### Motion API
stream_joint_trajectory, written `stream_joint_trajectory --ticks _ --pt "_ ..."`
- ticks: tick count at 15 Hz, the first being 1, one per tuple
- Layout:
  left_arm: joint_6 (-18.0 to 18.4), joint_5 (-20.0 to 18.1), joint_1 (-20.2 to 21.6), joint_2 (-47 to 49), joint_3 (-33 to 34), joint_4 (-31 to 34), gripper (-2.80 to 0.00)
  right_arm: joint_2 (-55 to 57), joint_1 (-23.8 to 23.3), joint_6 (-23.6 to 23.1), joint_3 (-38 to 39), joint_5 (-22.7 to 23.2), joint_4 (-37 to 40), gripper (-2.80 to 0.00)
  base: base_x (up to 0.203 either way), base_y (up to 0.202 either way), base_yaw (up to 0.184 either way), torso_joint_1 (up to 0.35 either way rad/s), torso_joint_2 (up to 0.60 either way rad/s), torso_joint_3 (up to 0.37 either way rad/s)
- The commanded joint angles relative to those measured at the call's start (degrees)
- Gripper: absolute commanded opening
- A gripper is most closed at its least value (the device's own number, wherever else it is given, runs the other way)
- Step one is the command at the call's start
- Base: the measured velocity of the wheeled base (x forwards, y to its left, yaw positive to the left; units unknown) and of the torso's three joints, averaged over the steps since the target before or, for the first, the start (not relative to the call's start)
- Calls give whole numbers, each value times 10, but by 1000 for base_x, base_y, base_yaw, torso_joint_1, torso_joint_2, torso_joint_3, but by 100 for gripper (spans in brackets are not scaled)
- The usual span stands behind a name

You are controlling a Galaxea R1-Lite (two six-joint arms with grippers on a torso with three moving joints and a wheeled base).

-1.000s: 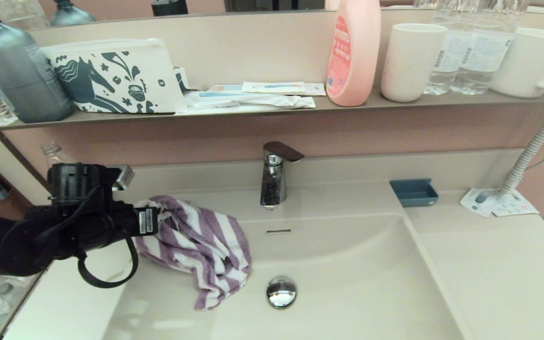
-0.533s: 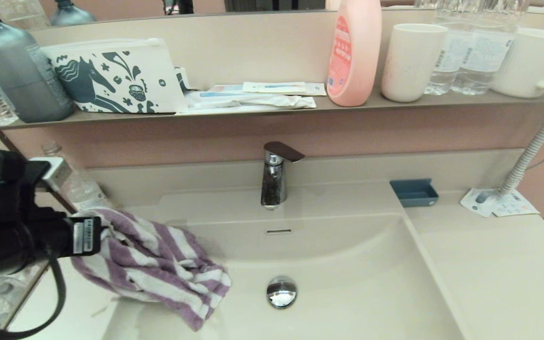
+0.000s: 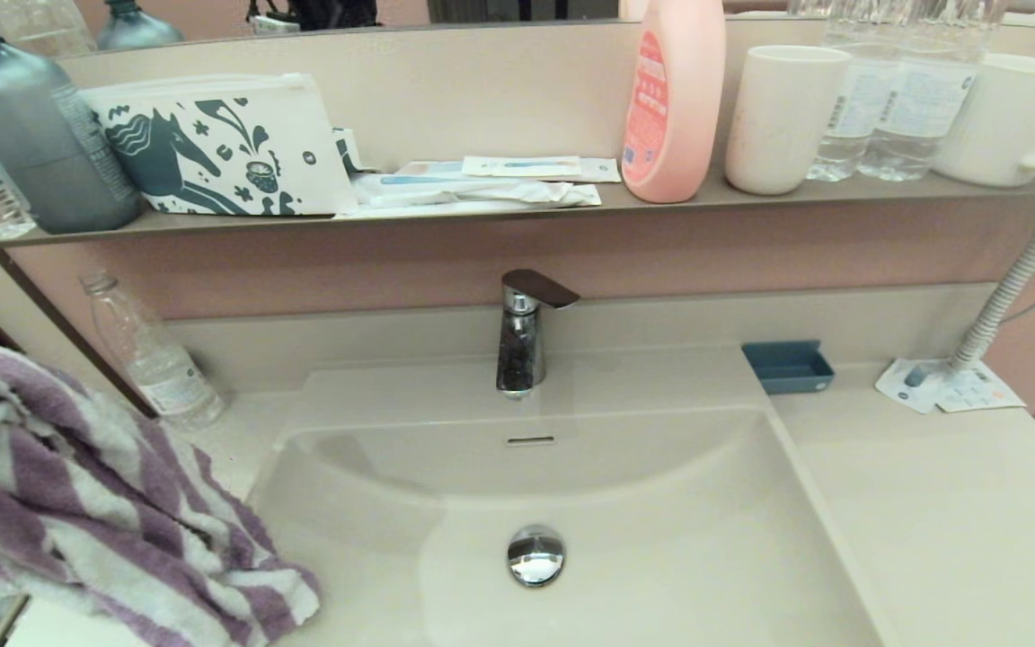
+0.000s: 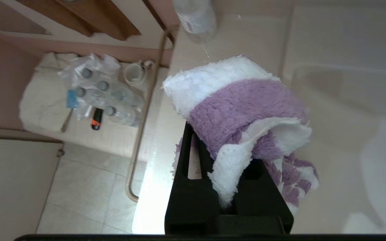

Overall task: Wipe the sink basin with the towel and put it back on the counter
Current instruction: Wipe the sink

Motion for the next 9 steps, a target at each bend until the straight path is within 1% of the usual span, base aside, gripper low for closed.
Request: stream_joint_trajectory --ticks 1,3,4,5,6,7,9 --pt "4 8 2 -12 -51 34 -280 0 0 0 0 0 0 -280 0 0 0 0 0 0" --pt "35 15 10 -28 -125 110 -280 0 0 0 0 0 0 -280 0 0 0 0 0 0" --pt "53 17 20 -40 -150 137 -280 0 0 0 0 0 -1 -280 0 0 0 0 0 0" --pt "73 18 36 -50 -160 152 -280 0 0 0 0 0 0 -280 0 0 0 0 0 0" --pt "85 18 54 -58 -164 161 -280 0 0 0 0 0 0 -280 0 0 0 0 0 0" --pt "90 16 68 -66 -161 169 -280 0 0 0 0 0 0 -280 0 0 0 0 0 0" --pt "88 7 75 -81 -133 187 -280 0 0 0 0 0 0 -280 0 0 0 0 0 0"
